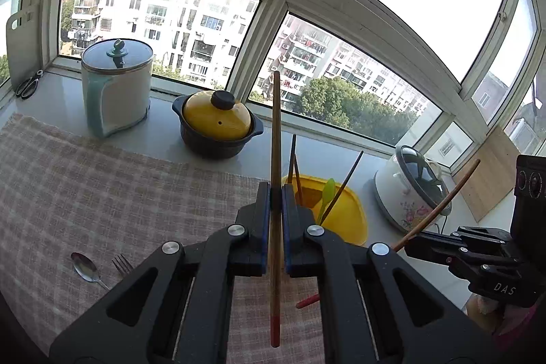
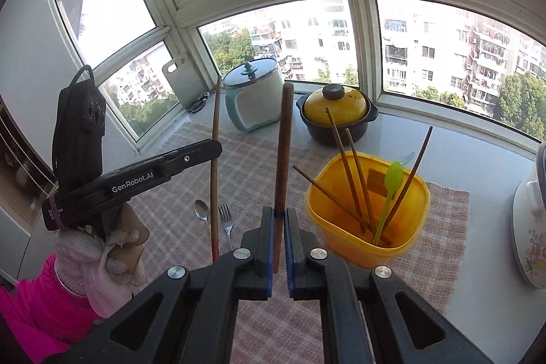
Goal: Organize utensils
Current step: 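Lift both held chopsticks and carry them over the yellow container, then lower both chopsticks into the yellow container and open both tools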
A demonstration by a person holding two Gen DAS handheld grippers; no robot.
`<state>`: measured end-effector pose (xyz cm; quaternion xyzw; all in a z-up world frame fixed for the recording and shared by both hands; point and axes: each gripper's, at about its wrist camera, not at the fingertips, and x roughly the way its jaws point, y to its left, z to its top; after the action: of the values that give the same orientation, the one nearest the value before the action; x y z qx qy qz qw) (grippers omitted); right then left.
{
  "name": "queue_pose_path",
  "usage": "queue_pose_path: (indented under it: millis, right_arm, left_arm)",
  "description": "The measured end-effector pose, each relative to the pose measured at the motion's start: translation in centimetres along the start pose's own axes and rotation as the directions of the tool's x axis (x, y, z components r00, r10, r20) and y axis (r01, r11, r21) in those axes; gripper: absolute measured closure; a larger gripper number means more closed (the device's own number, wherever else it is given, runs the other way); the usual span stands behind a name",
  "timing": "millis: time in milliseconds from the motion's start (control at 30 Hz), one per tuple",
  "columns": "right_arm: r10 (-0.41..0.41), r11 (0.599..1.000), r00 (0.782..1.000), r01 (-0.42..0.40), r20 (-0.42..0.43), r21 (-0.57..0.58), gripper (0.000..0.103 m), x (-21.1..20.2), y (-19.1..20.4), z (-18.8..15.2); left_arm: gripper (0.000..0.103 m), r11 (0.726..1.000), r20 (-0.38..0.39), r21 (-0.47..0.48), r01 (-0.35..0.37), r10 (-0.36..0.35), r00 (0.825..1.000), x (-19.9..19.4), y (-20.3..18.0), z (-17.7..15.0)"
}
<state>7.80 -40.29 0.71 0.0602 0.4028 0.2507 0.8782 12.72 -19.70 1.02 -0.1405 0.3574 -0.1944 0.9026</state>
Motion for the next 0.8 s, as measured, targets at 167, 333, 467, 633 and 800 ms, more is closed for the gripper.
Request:
queue_pose_path:
  millis: [167,333,467,633,800]
  right_arm:
    - [-0.036,0.999,0.998,0.036,0.042,0.004,0.1,-2.3,-1.2,1.1]
    - [-0.074,0.997,0.994,0.073,0.075,0.01,0.1,-3.5,-2.6,2.4]
    - [-0.097,0.995,0.992,0.095,0.079,0.021,0.1,-3.5,-4.0,3.2]
    - [-0.108,0.993,0.992,0.104,0.072,0.051,0.1,-2.8,-5.8,3.8]
    - [-0.115,0.991,0.992,0.111,0.054,0.073,0.1,-1.7,-7.6,4.2]
  left_arm:
    - [0.099,0.999,0.024,0.041,0.028,-0.029,0.999,1.3,-2.7,2.1]
    - [0.099,0.999,0.039,0.048,0.026,-0.028,0.999,3.3,-4.2,3.5]
    - [0.099,0.998,0.059,0.054,0.013,-0.017,0.998,5.1,-5.0,4.3]
    - [0.099,0.998,0.075,0.06,-0.014,0.01,0.997,7.5,-5.4,5.1]
    - [0.099,0.994,0.098,0.093,-0.062,0.053,0.994,9.6,-5.8,5.5]
